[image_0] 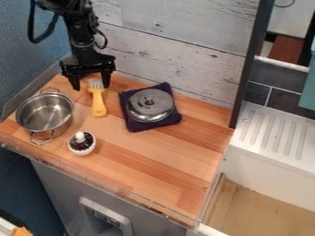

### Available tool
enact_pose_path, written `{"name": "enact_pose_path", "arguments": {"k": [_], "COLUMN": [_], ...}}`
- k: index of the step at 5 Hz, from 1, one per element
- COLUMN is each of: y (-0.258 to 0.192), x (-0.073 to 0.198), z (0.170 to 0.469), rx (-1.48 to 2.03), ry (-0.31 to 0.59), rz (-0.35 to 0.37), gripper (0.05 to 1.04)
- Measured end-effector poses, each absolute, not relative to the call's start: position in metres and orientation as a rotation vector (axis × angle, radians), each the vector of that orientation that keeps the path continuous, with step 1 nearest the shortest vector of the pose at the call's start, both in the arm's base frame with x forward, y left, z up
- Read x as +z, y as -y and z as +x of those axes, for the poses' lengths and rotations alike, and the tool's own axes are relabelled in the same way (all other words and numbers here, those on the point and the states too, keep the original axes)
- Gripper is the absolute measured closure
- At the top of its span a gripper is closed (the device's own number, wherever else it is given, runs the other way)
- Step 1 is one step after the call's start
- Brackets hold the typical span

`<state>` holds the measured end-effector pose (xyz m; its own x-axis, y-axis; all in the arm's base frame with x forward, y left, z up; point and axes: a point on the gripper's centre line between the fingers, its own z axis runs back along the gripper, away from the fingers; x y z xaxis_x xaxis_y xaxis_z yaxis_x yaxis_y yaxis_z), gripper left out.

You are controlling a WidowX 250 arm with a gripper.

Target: Pickup the wooden brush and put it on the center of the table

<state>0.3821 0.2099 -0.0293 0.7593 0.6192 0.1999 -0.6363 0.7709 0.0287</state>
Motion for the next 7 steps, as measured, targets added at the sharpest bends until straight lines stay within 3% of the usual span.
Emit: {"name": "enact_pose_path", "arguments": {"k": [2,3,5,7], "y": [-0.216,-0.217,-0.208,-0.192], "x": [-0.045,-0.046,-0.044,0.018], "z": [0.393,0.393,0.383,0.377], "rx": [0.695,0.698,0.692,0.698], "ry": [0.159,0.174,0.163,0.315], "rz": [0.069,0.078,0.095,0.167], "gripper": [0.140,0.299,0.300,0.300]}}
